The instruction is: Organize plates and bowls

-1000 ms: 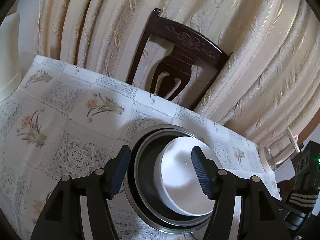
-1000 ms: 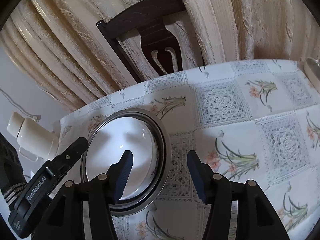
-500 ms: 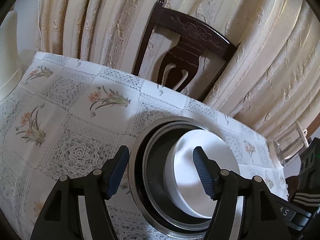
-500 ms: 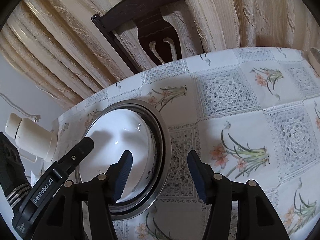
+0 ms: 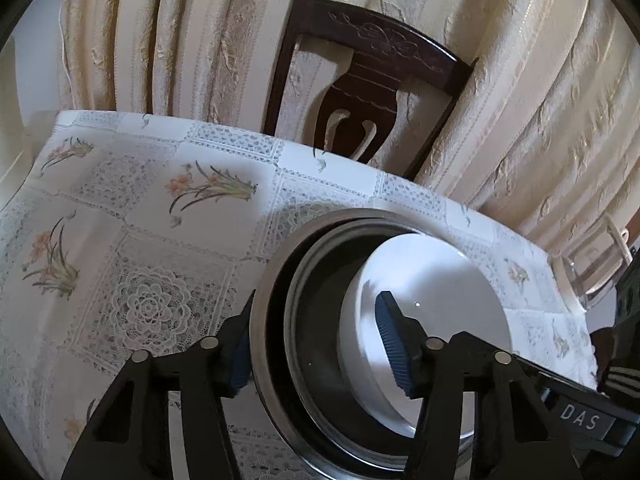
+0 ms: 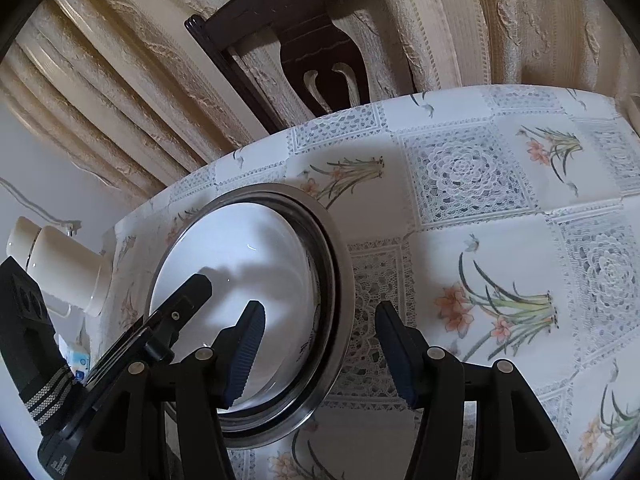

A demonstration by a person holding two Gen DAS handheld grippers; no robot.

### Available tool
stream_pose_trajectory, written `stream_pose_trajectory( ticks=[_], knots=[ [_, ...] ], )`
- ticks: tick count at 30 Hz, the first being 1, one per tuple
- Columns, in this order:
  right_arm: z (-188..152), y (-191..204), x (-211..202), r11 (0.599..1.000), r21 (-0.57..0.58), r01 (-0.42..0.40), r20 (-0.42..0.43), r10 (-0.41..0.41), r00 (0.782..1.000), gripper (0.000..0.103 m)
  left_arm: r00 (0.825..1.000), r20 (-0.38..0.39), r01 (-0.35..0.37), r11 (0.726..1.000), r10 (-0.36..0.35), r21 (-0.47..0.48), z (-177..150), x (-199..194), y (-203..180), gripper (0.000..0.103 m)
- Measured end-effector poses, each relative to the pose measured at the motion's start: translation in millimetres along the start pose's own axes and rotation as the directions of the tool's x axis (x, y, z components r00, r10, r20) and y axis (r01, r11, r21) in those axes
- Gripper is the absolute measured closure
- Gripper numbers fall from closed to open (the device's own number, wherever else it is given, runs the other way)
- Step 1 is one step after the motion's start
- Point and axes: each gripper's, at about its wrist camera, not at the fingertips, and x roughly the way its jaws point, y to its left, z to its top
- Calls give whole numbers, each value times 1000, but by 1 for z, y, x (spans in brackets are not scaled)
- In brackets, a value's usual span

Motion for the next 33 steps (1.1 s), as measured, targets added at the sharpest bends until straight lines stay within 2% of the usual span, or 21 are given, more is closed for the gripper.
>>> stream_pose_trajectory(
  ticks=[4,7,9,11,25,33],
  knots=[
    [0,1,2,1000,-6,2,-3,-2,1000,44,1000,2,-2,1000,2,-2,0,2,3,55],
    [0,3,5,1000,-17,0,-14,-1,1000,51,1000,9,1,1000,-1,4,0,2,3,56],
    [-1,6,6,1000,-27,-6,-24,5,1000,59,1000,13,1,1000,-1,6,0,2,2,56],
    [-2,10,7,999,-45,-4,-28,2,1000,62,1000,14,2,1000,-2,2,0,2,2,57],
    [-4,4,-2,1000,-23,8,-26,-9,1000,64,1000,23,15,1000,-15,3,0,-4,-4,58],
    [-8,-6,-20,1000,-2,25,-21,-25,999,64,998,24,54,998,-55,29,-2,-11,-17,58]
  ],
)
